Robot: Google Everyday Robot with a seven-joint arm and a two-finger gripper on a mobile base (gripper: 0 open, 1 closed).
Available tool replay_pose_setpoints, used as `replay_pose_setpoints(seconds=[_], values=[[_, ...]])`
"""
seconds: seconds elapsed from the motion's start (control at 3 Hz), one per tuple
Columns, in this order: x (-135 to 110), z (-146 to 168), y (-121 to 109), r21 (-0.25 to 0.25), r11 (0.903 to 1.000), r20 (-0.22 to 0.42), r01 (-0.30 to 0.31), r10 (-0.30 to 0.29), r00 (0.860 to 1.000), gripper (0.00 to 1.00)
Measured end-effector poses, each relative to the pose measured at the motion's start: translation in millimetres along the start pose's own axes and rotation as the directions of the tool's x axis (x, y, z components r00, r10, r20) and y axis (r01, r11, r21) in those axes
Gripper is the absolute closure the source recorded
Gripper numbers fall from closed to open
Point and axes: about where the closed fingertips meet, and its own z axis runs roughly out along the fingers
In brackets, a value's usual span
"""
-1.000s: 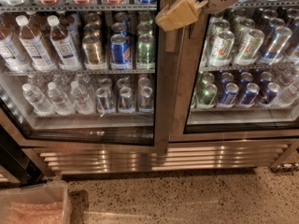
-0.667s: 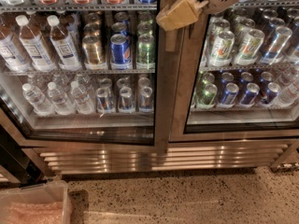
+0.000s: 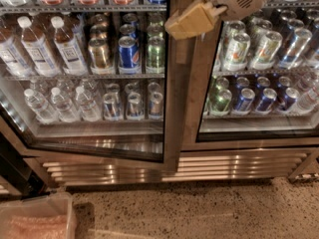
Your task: Open left fridge door
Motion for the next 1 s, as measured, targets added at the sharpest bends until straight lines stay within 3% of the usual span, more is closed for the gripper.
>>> replay_pose_setpoints(seconds=[0.67,1.0], values=[[-0.6,0.8,0.9,-0.001,1.0,0.0,-0.001,0.001,1.0,1.0],[-3.3,11.2,6.9,-0.059,0.9983,0.005,-0.006,0.006,1.0,1.0]])
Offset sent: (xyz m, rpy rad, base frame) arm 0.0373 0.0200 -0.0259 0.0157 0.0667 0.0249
